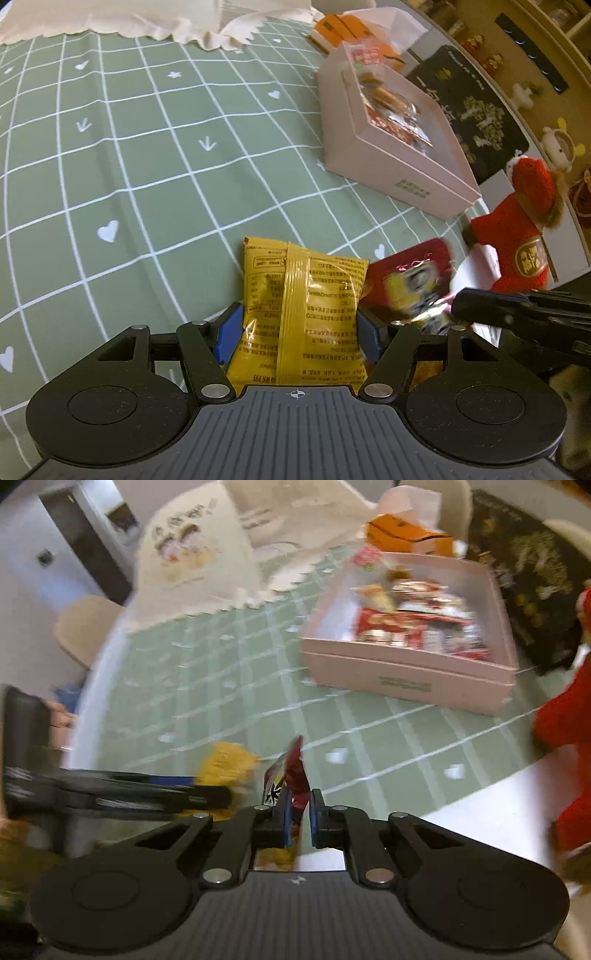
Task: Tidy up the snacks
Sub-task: 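Carry the red packet in the right gripper toward the pink box while the left carries the yellow packet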
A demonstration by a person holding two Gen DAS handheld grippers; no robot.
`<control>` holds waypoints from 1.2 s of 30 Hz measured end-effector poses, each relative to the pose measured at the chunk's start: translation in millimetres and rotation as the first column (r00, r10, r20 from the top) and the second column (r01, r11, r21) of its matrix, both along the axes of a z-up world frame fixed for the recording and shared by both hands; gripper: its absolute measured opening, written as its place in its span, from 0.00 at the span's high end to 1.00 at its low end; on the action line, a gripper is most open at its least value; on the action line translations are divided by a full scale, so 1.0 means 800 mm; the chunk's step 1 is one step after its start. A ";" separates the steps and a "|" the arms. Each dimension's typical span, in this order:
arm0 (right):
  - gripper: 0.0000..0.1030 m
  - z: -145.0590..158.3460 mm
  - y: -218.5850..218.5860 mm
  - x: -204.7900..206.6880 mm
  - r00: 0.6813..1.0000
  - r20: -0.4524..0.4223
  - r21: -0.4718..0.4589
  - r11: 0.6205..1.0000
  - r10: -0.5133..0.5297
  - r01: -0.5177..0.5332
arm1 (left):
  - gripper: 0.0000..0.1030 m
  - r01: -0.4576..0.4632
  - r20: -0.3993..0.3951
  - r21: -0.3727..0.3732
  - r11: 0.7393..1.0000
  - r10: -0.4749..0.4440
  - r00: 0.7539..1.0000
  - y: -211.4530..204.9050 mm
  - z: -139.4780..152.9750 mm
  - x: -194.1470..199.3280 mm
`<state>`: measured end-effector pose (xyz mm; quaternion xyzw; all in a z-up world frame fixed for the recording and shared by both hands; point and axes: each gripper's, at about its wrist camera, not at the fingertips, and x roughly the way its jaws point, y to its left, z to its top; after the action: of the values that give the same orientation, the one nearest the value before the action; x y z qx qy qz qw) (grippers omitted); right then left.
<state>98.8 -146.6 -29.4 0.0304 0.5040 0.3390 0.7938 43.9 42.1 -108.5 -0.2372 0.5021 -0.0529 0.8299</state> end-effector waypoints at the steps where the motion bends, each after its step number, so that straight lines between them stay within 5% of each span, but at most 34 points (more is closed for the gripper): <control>1: 0.91 0.002 0.006 -0.003 1.000 -0.001 0.016 1.000 0.021 -0.021 | 0.32 -0.001 0.001 -0.005 1.000 0.001 1.000 0.000 0.000 0.000; 4: 0.88 0.004 0.021 -0.010 0.997 0.043 -0.020 0.998 0.059 -0.058 | 0.33 -0.012 -0.005 -0.032 0.999 0.012 1.000 0.009 -0.001 -0.001; 8: 0.86 -0.008 0.025 -0.004 0.999 -0.018 0.001 0.999 0.050 -0.050 | 0.33 -0.025 -0.003 -0.035 0.999 0.025 1.000 0.015 -0.001 -0.006; 12: 0.65 -0.005 0.036 -0.012 0.995 -0.015 0.043 0.995 0.094 -0.094 | 0.34 -0.034 0.007 -0.071 0.997 0.035 0.999 0.023 -0.003 -0.008; 16: 0.63 -0.003 0.051 -0.014 0.983 -0.021 0.095 0.979 0.183 -0.180 | 0.35 -0.099 0.005 -0.198 0.975 0.101 0.995 0.055 -0.013 -0.017; 19: 0.62 -0.013 0.069 -0.007 0.973 -0.049 0.123 0.968 0.225 -0.218 | 0.37 -0.114 0.012 -0.172 0.979 0.118 0.993 0.067 -0.010 -0.023; 22: 0.61 -0.026 0.090 -0.007 0.971 -0.079 0.033 0.974 0.225 -0.223 | 0.36 -0.134 0.001 -0.148 0.980 0.135 0.991 0.076 -0.007 -0.027; 27: 0.35 -0.054 0.100 -0.012 0.966 -0.145 -0.062 0.972 0.215 -0.226 | 0.36 -0.135 -0.004 -0.103 0.985 0.136 0.991 0.076 -0.003 -0.029; 33: 0.21 -0.073 0.108 -0.016 0.972 -0.116 -0.196 0.955 0.203 -0.223 | 0.36 -0.123 -0.005 -0.049 0.991 0.123 0.992 0.067 0.000 -0.027; 36: 0.18 -0.080 0.113 -0.020 0.977 -0.033 -0.287 0.934 0.212 -0.212 | 0.36 -0.118 -0.005 -0.022 0.993 0.118 0.993 0.061 0.001 -0.027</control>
<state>82.8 -56.1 -93.2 -0.1402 0.5490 0.3454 0.7481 22.6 91.1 -107.7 -0.2758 0.4879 -0.0087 0.8281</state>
